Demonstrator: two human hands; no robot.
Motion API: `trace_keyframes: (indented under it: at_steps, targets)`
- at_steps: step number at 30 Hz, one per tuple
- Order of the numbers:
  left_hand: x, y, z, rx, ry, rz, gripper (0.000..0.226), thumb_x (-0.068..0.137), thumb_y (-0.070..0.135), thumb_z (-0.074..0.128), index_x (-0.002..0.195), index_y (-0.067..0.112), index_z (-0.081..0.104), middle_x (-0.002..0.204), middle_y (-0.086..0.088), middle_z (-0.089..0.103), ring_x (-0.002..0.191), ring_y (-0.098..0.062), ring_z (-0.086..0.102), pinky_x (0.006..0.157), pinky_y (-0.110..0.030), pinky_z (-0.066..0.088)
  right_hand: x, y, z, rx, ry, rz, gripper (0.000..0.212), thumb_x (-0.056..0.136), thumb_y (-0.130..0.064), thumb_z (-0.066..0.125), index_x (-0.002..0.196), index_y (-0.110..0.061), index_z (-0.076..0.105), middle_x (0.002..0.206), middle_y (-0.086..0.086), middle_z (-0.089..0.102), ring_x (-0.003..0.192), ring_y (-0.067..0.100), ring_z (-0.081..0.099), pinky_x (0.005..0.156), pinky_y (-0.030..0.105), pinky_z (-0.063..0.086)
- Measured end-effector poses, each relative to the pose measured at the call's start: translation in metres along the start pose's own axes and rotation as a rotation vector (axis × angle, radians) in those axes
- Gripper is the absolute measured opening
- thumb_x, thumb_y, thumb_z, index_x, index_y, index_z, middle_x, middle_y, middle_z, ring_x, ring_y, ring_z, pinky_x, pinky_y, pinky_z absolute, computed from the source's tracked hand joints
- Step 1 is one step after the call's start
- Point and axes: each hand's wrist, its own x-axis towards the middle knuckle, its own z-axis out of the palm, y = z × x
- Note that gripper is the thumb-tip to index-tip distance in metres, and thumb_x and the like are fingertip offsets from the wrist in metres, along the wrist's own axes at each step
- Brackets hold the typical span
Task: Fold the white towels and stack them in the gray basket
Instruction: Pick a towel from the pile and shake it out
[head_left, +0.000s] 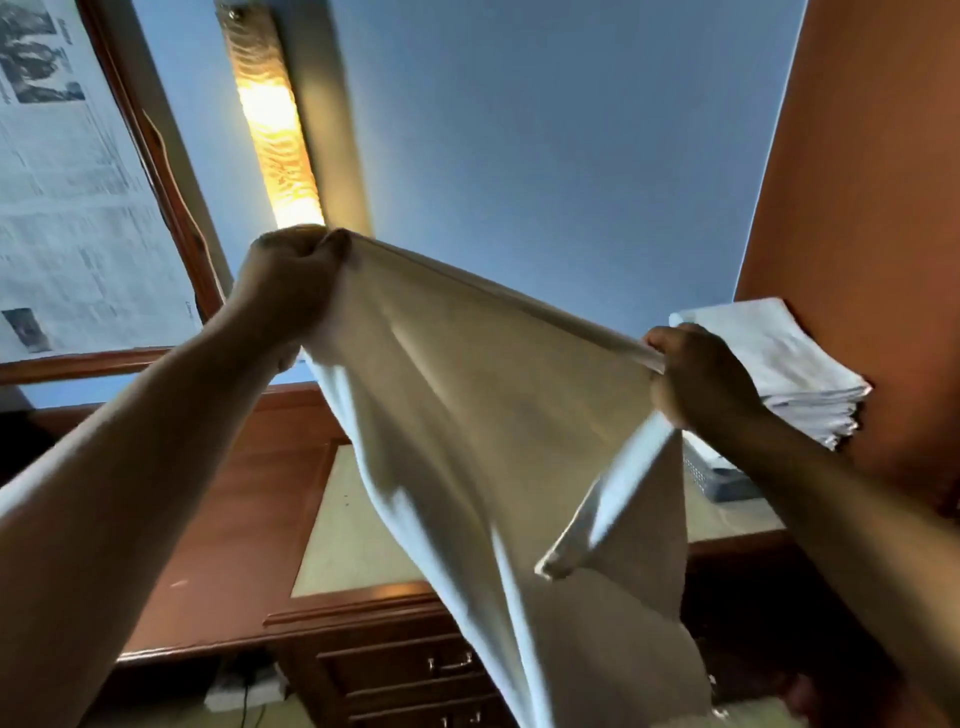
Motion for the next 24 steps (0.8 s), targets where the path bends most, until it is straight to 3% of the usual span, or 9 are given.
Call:
trace_keyframes:
  at_steps: [5,9,12,14,16,18,19,21,24]
  targets:
    - [-0.011,-0.042,-0.007,0.064,0.076,-0.035,0.024,0.087,0.045,0.063,0.065,0.041,0.071,0.071,-0.004,0.061,0.067,-0.022,0.057,0.065,-0.042,0.052,-0.039,0.077,0.058,-0.05,-0.17,0.293,0.013,0.076,-0.002,0.066,0.084,-0.012,0.063,0.087,0.017,0.067,0.085,0.04,0.064,0.067,0.029,0.041]
    - [-0.033,-0.06,0.003,0.157,0.036,-0.029,0.027,0.083,0.048,0.067,0.074,0.023,0.068,0.072,-0.008,0.062,0.064,-0.023,0.057,0.065,-0.052,0.056,-0.054,0.079,0.083,0.039,-0.138,0.343,0.014,0.082,0.001,0.059,0.089,-0.01,0.063,0.093,0.022,0.068,0.091,0.043,0.063,0.069,0.034,0.044]
    - [-0.057,-0.063,0.027,0.205,-0.098,-0.014,0.021,0.084,0.042,0.075,0.087,0.023,0.066,0.075,0.002,0.067,0.059,-0.014,0.057,0.059,-0.032,0.051,-0.057,0.037,0.084,0.294,-0.094,0.217,0.019,0.087,0.004,0.053,0.09,-0.012,0.063,0.089,0.012,0.067,0.086,0.031,0.063,0.064,0.028,0.037]
    - [-0.087,-0.062,0.048,0.314,-0.305,0.071,0.023,0.08,0.038,0.08,0.096,0.029,0.065,0.074,0.016,0.066,0.061,0.002,0.058,0.059,-0.02,0.047,-0.059,-0.006,0.074,0.495,-0.098,0.053,0.025,0.085,0.003,0.05,0.088,-0.018,0.062,0.082,-0.005,0.064,0.078,0.003,0.059,0.062,0.021,0.04]
    - [-0.116,-0.065,0.069,0.322,-0.547,0.118,0.041,0.07,0.04,0.088,0.105,0.038,0.066,0.074,0.019,0.068,0.071,0.009,0.063,0.062,-0.008,0.045,-0.061,-0.044,0.061,0.607,-0.064,-0.129,0.026,0.081,0.001,0.049,0.087,-0.021,0.062,0.081,-0.014,0.063,0.077,-0.007,0.057,0.062,0.008,0.038]
    - [-0.134,-0.079,0.084,0.332,-0.689,0.112,0.039,0.07,0.049,0.087,0.104,0.04,0.07,0.071,0.012,0.071,0.065,0.005,0.062,0.058,-0.011,0.045,-0.062,-0.068,0.052,0.652,-0.012,-0.244,0.023,0.082,0.003,0.054,0.089,-0.018,0.064,0.08,-0.014,0.063,0.074,-0.007,0.058,0.062,0.005,0.036]
    - [-0.138,-0.084,0.087,0.354,-0.68,0.116,0.025,0.076,0.051,0.082,0.095,0.036,0.074,0.066,0.008,0.068,0.058,0.0,0.058,0.055,-0.017,0.042,-0.061,-0.074,0.048,0.652,0.001,-0.279,0.022,0.083,0.004,0.056,0.09,-0.015,0.065,0.081,-0.013,0.063,0.072,-0.006,0.058,0.062,0.004,0.036]
    - [-0.135,-0.093,0.083,0.355,-0.571,0.131,0.022,0.089,0.047,0.071,0.082,0.027,0.075,0.058,0.005,0.062,0.053,-0.003,0.05,0.053,-0.026,0.039,-0.058,-0.07,0.049,0.583,0.017,-0.338,0.023,0.08,0.005,0.058,0.093,-0.013,0.066,0.085,-0.01,0.064,0.073,-0.003,0.056,0.063,0.004,0.036]
    - [-0.123,-0.1,0.059,0.301,-0.428,0.156,0.017,0.092,0.039,0.07,0.082,0.027,0.076,0.067,0.008,0.069,0.06,-0.001,0.057,0.056,-0.024,0.042,-0.058,-0.045,0.064,0.422,-0.054,-0.352,0.025,0.076,0.005,0.06,0.087,-0.018,0.065,0.087,-0.006,0.063,0.078,0.007,0.056,0.067,0.016,0.045]
